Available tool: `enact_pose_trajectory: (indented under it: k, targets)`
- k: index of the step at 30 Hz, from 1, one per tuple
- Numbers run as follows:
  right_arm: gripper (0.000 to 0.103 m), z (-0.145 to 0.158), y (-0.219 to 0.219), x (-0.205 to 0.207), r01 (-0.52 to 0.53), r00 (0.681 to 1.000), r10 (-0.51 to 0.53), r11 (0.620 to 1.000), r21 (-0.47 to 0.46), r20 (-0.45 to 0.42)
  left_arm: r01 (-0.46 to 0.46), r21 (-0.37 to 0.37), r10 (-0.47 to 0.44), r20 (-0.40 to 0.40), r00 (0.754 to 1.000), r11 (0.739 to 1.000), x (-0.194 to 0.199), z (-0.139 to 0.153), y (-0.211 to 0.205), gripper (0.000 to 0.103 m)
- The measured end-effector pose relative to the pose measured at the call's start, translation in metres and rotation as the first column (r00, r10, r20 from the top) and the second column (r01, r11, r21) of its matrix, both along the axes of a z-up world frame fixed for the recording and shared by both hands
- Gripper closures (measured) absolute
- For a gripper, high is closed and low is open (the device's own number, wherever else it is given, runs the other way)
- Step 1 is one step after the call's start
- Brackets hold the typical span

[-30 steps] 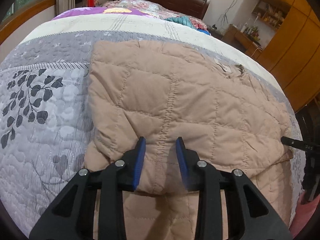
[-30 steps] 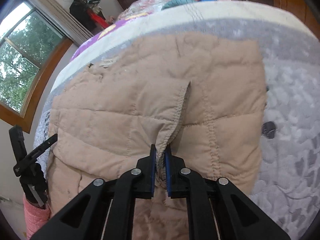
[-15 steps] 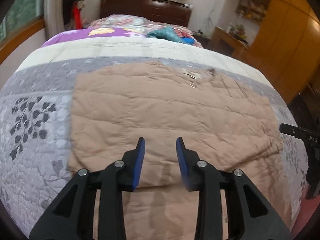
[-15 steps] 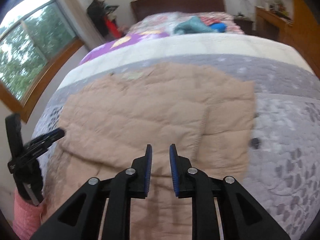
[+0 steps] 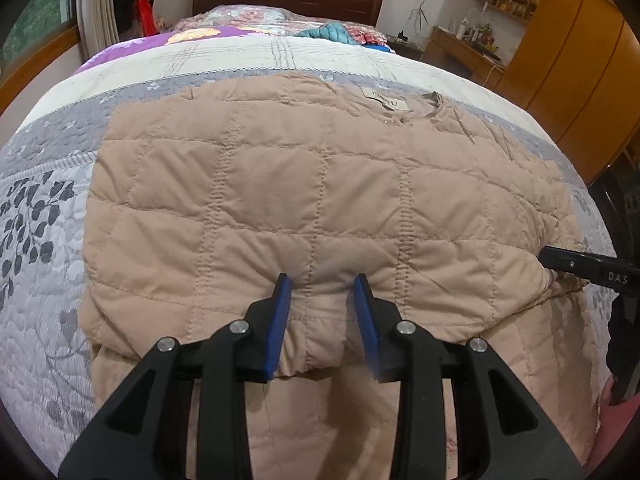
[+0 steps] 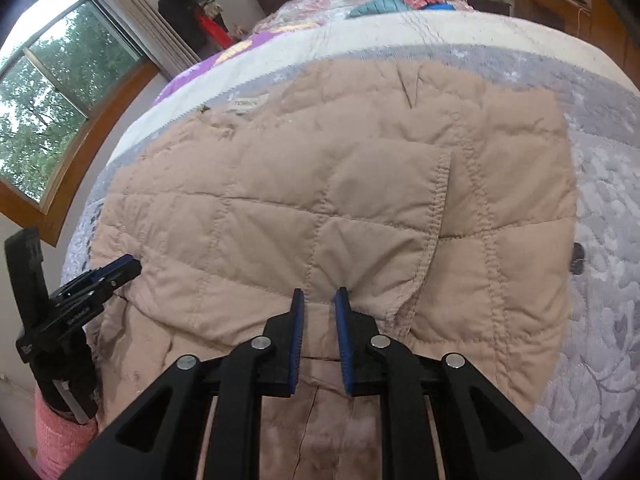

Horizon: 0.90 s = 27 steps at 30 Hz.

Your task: Fold large clothes

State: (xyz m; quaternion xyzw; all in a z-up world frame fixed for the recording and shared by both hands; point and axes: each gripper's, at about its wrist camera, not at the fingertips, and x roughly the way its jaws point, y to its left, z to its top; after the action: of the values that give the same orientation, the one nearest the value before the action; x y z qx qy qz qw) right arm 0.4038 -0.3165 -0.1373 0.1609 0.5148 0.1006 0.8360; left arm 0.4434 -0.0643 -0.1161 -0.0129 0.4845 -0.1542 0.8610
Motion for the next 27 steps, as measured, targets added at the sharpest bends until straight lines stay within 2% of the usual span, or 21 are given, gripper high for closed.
enact_pose_trajectory:
  k: [2,4,6,11,13,16,21,24,27]
  targets:
    - [0.084,0.018,-0.007,-0.021,-0.011,0.998,0.010,1.000,0.021,0.060,-0.011,-0.021,0.011,-0.001,1.000,1.000,-0.008,0.012,0.007,0.071]
    - [0.078,0.033,-0.014,-0.047,-0.032,0.993,0.029,0.999,0.027,0.111,-0.003,-0.035,0.003,0.018,1.000,0.999,-0.029,0.027,0.019,0.069]
    - [0.072,0.043,-0.024,-0.084,-0.041,0.989,0.038,0.999,0.021,0.145,0.017,-0.029,-0.015,0.070,0.997,0.999,-0.063,0.046,0.041,0.053]
    - [0.061,0.037,-0.043,-0.170,-0.045,0.988,0.045,0.999,-0.006,0.147,-0.011,0.008,0.010,0.101,0.995,1.000,-0.141,0.061,0.104,0.037]
    - [0.051,0.030,-0.053,-0.207,-0.029,0.989,0.029,1.000,-0.006,0.144,-0.039,0.011,0.038,0.085,0.996,0.999,-0.170,0.057,0.129,0.036]
    - [0.043,0.016,-0.066,-0.249,-0.002,0.993,-0.003,0.999,0.047,0.116,-0.079,-0.022,0.080,0.043,0.996,0.997,-0.208,0.045,0.160,0.034]
    - [0.043,-0.006,-0.074,-0.298,0.003,0.998,-0.009,0.996,0.085,0.069,-0.129,-0.083,0.129,-0.012,0.992,0.988,-0.256,0.020,0.190,0.034]
    - [0.043,-0.014,-0.076,-0.313,0.007,0.998,-0.014,0.995,0.102,0.060,-0.140,-0.116,0.137,-0.034,0.990,0.983,-0.270,0.008,0.196,0.034]
    - [0.043,-0.022,-0.082,-0.321,-0.004,0.999,-0.004,0.987,0.158,0.046,-0.128,-0.162,0.120,-0.057,0.991,0.978,-0.274,0.000,0.197,0.034]
